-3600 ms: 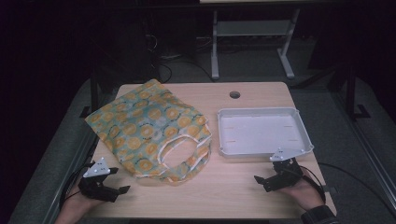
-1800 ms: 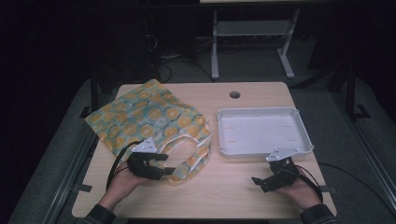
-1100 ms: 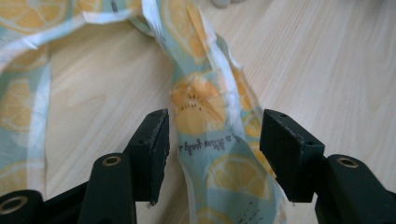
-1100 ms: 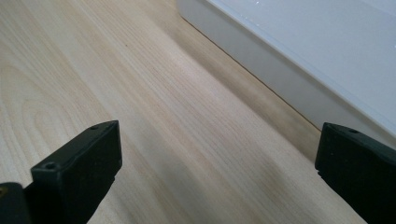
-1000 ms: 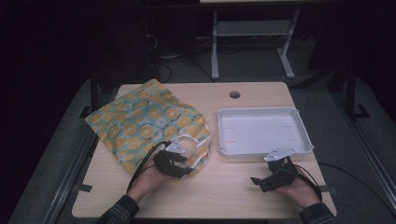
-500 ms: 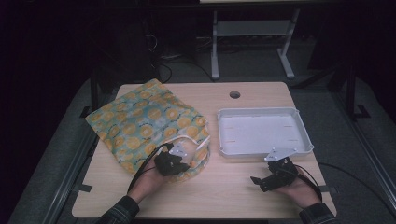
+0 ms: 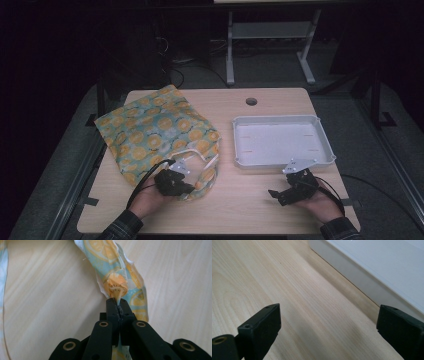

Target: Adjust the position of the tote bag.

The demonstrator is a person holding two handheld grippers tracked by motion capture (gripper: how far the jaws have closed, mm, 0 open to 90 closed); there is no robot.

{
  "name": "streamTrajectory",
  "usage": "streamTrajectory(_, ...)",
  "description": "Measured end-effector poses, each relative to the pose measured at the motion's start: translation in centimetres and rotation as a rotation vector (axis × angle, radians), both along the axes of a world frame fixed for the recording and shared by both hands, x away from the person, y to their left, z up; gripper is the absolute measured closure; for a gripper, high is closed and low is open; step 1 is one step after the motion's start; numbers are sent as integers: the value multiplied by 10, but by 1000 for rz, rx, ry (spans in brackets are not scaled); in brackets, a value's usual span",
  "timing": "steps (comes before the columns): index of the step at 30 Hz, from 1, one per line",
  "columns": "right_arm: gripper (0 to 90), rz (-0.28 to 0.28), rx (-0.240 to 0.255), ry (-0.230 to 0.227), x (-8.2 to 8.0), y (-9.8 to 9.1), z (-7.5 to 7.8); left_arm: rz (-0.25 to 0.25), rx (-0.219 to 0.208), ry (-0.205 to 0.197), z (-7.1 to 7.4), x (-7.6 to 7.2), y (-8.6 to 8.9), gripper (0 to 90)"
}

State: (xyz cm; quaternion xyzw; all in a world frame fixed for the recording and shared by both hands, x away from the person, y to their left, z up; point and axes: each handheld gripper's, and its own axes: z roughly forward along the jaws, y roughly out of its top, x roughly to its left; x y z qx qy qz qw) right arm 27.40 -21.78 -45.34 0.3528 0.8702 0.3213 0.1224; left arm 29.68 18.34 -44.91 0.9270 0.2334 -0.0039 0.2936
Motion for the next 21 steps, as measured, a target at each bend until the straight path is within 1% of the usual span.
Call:
streamTrajectory(4,49,0,0,0,0,0,0,1,10,4,2,-8,12,892)
streamTrajectory(5,50,1,0,-1,0,0,0,13,3,11,2,-10,15,891)
streamTrajectory(6,51,2,-2,1,0,0,0,7,12,9,3,-12,20,891)
streamTrajectory(7,51,4,-4,2,0,0,0,19,2,14,2,-14,23,891)
streamTrajectory(8,51,4,-4,3,0,0,0,24,3,15,2,-16,26,891)
streamTrajectory(9,51,7,-7,3,0,0,0,18,12,13,3,-17,30,891)
streamTrajectory(10,51,7,-8,2,0,1,0,35,5,20,3,-20,33,891)
streamTrajectory(11,51,6,-7,1,0,1,0,37,3,15,3,-21,37,891)
streamTrajectory(12,51,4,-8,7,0,1,0,43,6,19,3,-23,40,891)
streamTrajectory(13,51,4,-8,7,0,1,0,43,6,19,3,-23,40,891)
streamTrajectory(15,51,8,-8,4,0,1,-1,51,1,21,3,-25,46,889)
streamTrajectory(16,51,11,-10,6,1,2,-1,60,-19,21,3,-26,48,871)
streamTrajectory(18,51,11,-13,7,1,2,-1,70,-38,7,6,-26,48,772)
streamTrajectory(19,51,7,-12,12,1,3,-1,67,-46,-4,9,-25,47,739)
streamTrajectory(21,51,13,-13,4,1,3,-1,68,-68,-27,15,-25,45,676)
